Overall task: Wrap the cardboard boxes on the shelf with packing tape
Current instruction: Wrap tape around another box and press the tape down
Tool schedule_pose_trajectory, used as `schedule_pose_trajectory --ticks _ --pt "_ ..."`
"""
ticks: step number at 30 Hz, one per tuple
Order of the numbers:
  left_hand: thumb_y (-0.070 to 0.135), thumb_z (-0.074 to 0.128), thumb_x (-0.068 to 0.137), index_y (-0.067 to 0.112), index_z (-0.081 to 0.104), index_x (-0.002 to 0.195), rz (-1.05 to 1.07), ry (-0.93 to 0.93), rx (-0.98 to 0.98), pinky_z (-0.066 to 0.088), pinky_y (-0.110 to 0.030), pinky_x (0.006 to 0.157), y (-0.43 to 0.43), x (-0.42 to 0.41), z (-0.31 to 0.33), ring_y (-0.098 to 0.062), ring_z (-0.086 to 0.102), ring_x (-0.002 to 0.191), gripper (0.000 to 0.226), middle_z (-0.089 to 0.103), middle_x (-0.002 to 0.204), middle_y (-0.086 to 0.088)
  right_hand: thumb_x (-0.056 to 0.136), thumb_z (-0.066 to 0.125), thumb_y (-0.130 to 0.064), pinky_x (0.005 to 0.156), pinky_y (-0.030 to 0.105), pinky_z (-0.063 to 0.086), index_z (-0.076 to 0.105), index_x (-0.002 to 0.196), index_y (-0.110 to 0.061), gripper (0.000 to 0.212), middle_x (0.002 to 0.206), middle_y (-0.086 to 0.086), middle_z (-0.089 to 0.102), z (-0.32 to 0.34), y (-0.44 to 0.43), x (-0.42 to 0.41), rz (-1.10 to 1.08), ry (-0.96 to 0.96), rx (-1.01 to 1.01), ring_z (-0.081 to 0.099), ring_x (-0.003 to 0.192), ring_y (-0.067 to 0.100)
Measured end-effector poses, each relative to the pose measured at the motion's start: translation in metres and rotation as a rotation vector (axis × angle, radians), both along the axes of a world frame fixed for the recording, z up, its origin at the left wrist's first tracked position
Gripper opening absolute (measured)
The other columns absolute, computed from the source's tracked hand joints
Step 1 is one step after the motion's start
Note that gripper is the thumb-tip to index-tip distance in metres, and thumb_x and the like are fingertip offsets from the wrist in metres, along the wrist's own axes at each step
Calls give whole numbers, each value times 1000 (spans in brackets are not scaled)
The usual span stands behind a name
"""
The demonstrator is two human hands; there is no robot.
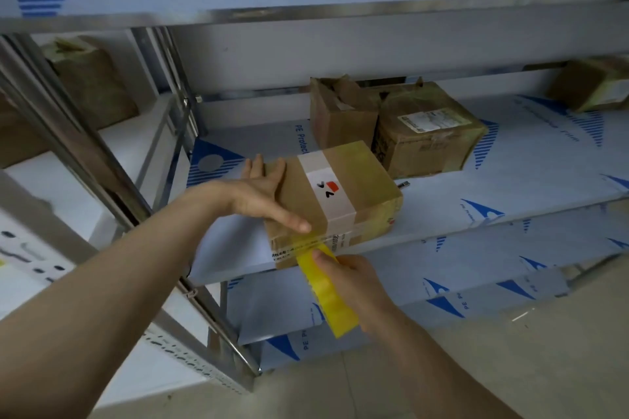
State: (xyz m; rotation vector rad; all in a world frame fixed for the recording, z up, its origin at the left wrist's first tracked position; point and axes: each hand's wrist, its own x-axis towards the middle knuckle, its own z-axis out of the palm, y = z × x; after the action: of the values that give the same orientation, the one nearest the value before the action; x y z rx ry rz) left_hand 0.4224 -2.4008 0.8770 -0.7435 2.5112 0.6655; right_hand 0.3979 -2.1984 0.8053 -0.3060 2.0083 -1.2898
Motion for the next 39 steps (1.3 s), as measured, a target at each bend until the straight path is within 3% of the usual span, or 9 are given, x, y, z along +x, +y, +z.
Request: schedule_pose_trajectory --ticks 3,7,11,16,20,23,29,35,39 --pt "67 80 49 29 -28 145 -91 -44 -151 -1 -51 115 5 5 -8 -29 -32 139 149 -35 152 -6 90 59 -42 64 29 40 46 64 -15 39 67 4 47 5 -3 1 -2 -32 -14 49 65 17" --pt "62 76 48 31 -4 151 -27 84 -111 18 -51 115 4 3 -8 -34 -3 143 134 3 155 -6 86 66 -39 94 40 51 63 83 -21 19 95 -1 68 24 6 -1 -5 -105 -97 63 97 21" --pt "44 82 59 31 49 108 149 193 391 45 -19 88 1 12 17 -13 49 116 60 52 110 10 70 79 -30 91 43 53 70 90 -17 26 96 5 73 83 33 -17 155 -81 -187 68 92 25" --pt "58 86 22 19 62 114 327 282 695 52 -43 85 -16 26 12 -30 57 112 103 62 118 -13 60 83 -26 74 35 56 72 98 -13 42 97 11 74 152 30 -35 400 122 -307 70 83 22" --pt "37 71 73 16 68 105 521 576 785 33 -48 108 -16 24 -5 -20 56 113 38 70 103 -3 79 74 -31 77 41 55 71 94 -4 31 93 16 72 146 -13 -40 158 228 -326 68 78 25" --pt "31 50 91 9 63 105 701 850 907 42 -36 94 -5 9 -20 -22 58 97 28 66 99 -11 82 69 -45 71 36 55 68 91 -3 43 90 16 70 142 -40 -41 11 247 -345 65 74 23" --pt "25 46 100 7 58 88 986 996 686 46 -16 39 15 -23 -27 -18 59 60 25 61 73 -8 84 65 -42 78 42 59 64 110 -6 44 86 14 73 153 -53 -57 93 121 -256 70 73 25" --pt "24 49 99 12 62 75 913 972 513 50 -32 70 2 -28 -34 -24 61 71 30 64 76 -10 89 64 -39 46 20 53 63 72 -7 37 50 2 65 148 -56 -33 8 103 -376 61 43 11" --pt "16 48 96 12 55 66 919 960 417 47 -32 65 -1 -29 -35 -23 55 66 31 57 67 -7 89 58 -51 47 16 44 57 40 -16 60 38 -7 53 136 -38 -8 -60 148 -349 55 42 4"
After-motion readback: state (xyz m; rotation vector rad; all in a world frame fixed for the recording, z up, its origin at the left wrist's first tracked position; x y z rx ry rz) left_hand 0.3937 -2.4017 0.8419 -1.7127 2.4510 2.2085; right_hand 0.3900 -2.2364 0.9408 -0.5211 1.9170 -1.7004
